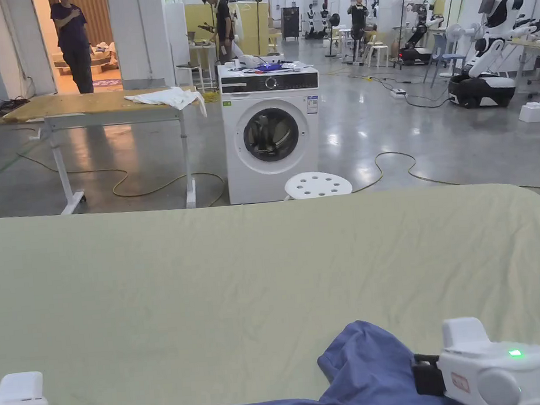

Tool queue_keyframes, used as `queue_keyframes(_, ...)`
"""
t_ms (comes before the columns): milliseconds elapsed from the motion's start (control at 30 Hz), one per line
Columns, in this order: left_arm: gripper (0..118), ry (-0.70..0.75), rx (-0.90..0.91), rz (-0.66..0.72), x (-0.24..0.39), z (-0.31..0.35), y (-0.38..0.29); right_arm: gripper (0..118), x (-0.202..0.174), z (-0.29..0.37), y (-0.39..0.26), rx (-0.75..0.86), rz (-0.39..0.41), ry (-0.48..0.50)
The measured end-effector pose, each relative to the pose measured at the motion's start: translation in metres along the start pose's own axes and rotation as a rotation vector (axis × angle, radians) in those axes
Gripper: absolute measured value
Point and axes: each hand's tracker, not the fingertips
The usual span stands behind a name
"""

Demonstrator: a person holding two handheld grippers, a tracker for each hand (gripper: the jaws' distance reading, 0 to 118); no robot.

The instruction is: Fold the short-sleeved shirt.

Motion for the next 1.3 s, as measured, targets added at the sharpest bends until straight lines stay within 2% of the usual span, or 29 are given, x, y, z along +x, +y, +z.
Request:
queue_keyframes(133, 0, -0.005, 0.046, -0.014, 0.005, 0.022, -0.006, 74, 0.009, -0.053, 0.016, -0.163, 0.045, -0.004)
queue_keyframes(200, 0, -0.008, 0.067, -0.018, 0.008, 0.029, -0.009, 74, 0.009, -0.072, 0.017, -0.193, 0.043, -0.007)
queue_keyframes(267, 0, -0.005, 0.077, -0.032, 0.012, 0.035, -0.013, 73, 0.008, -0.089, 0.015, -0.260, 0.047, 0.028)
queue_keyframes(367, 0, 0.000, 0.075, -0.047, 0.014, 0.039, -0.017, 70, 0.009, -0.092, 0.016, -0.257, 0.028, 0.024)
queue_keyframes(400, 0, 0.002, 0.075, -0.051, 0.014, 0.041, -0.018, 62, 0.008, -0.091, 0.016, -0.259, 0.027, 0.022)
queue_keyframes(467, 0, 0.008, 0.080, -0.057, 0.016, 0.043, -0.020, 37, 0.007, -0.088, 0.016, -0.248, 0.026, 0.027)
queue_keyframes(500, 0, 0.009, 0.083, -0.056, 0.016, 0.044, -0.021, 15, 0.006, -0.087, 0.015, -0.236, 0.028, 0.023)
queue_keyframes(533, 0, 0.008, 0.088, -0.051, 0.017, 0.046, -0.022, 2, 0.004, -0.085, 0.014, -0.224, 0.035, 0.018)
queue_keyframes(667, 0, 0.008, 0.107, -0.046, 0.016, 0.055, -0.024, 0, 0.006, -0.068, 0.005, -0.186, 0.045, 0.058)
queue_keyframes(767, 0, 0.004, 0.129, -0.042, 0.012, 0.065, -0.024, 0, 0.015, -0.041, 0.004, -0.117, -0.022, 0.106)
queue_keyframes(867, 0, -0.002, 0.159, -0.032, 0.005, 0.078, -0.026, 0, 0.022, -0.003, 0.005, -0.051, -0.007, 0.108)
queue_keyframes(1033, 0, -0.031, 0.217, 0.006, -0.012, 0.107, -0.036, 0, 0.033, 0.057, -0.001, 0.021, -0.037, 0.140)
queue_keyframes(1300, 0, -0.072, 0.259, 0.045, -0.029, 0.153, -0.077, 0, 0.032, 0.134, -0.040, 0.045, 0.024, 0.137)
